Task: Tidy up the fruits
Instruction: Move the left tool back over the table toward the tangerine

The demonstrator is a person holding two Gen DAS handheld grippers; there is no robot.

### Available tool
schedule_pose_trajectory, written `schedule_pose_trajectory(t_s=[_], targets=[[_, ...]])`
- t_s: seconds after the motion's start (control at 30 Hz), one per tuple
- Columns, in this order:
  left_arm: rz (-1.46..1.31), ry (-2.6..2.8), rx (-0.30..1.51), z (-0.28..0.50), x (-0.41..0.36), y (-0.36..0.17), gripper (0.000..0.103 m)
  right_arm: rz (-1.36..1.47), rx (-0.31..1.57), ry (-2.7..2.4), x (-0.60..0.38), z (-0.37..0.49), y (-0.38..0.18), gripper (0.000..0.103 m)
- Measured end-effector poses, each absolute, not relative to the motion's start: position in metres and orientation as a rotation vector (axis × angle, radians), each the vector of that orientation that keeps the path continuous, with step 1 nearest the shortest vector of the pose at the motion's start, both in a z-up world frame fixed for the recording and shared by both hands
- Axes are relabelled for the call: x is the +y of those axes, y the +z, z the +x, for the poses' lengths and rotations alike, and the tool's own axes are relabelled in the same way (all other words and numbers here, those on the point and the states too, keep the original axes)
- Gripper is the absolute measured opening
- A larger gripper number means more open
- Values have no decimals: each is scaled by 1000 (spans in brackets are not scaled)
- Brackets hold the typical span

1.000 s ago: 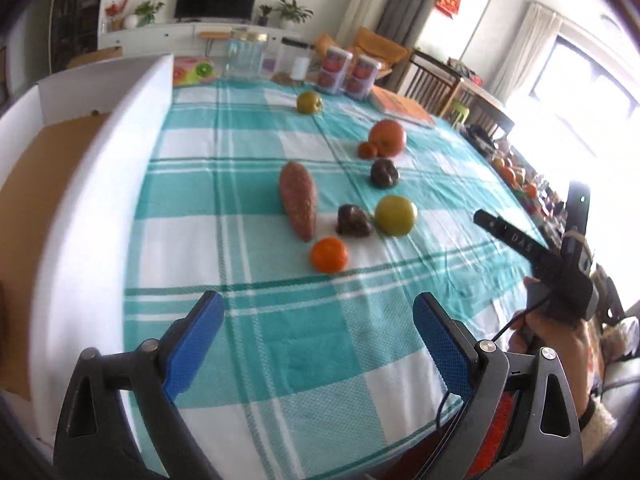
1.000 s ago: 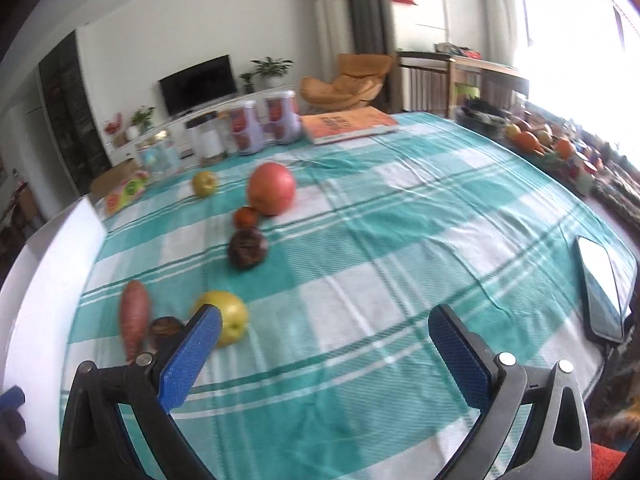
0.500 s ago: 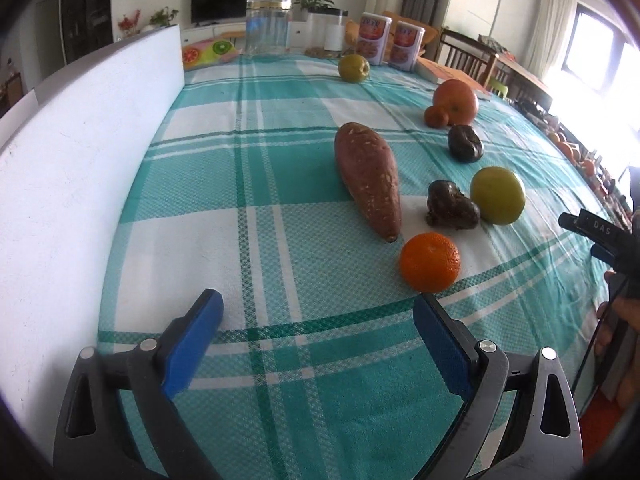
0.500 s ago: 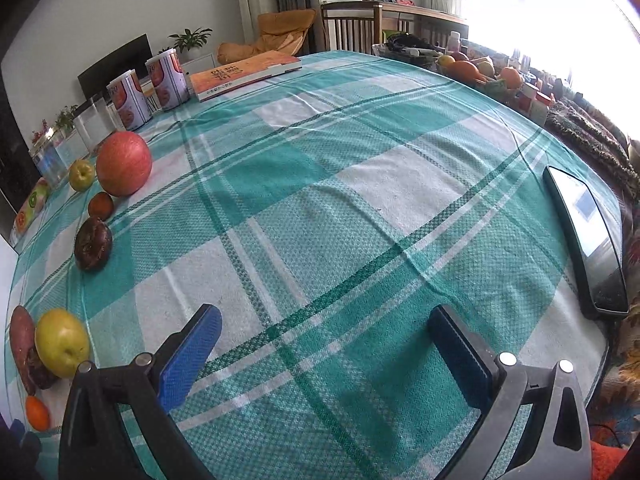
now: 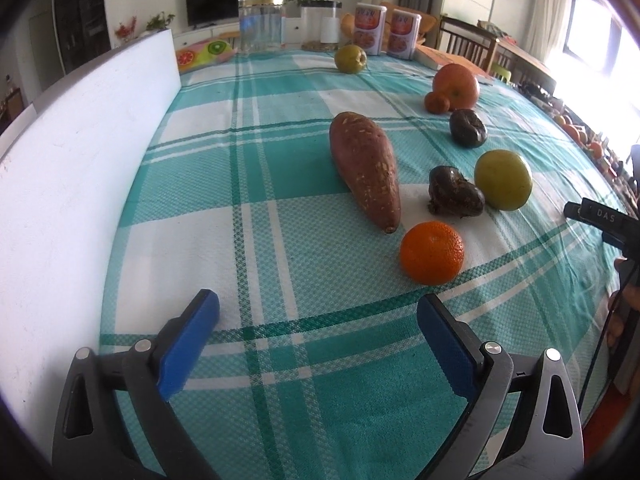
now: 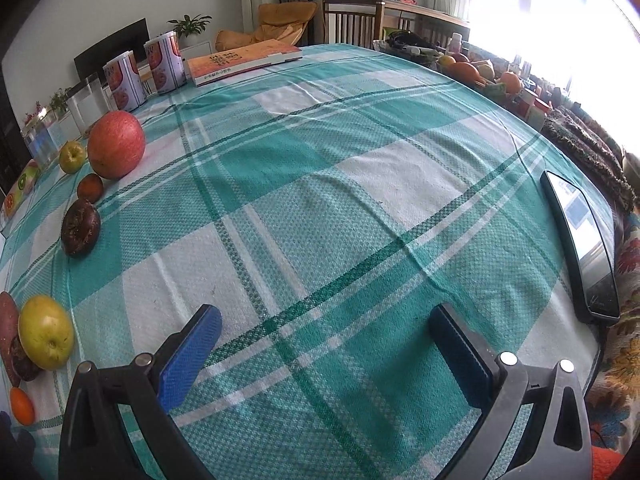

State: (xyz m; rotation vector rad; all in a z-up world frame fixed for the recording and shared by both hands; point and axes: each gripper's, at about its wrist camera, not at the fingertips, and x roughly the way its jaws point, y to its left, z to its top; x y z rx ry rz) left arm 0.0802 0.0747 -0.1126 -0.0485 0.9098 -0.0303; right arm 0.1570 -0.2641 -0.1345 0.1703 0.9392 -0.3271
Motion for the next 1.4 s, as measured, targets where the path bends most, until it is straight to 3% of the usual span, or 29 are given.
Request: schedule_pose_trajectory(t_s=[1.4], targets=[[-68, -43, 904, 79, 77, -114, 101, 170, 939, -325, -265, 157, -134, 103]])
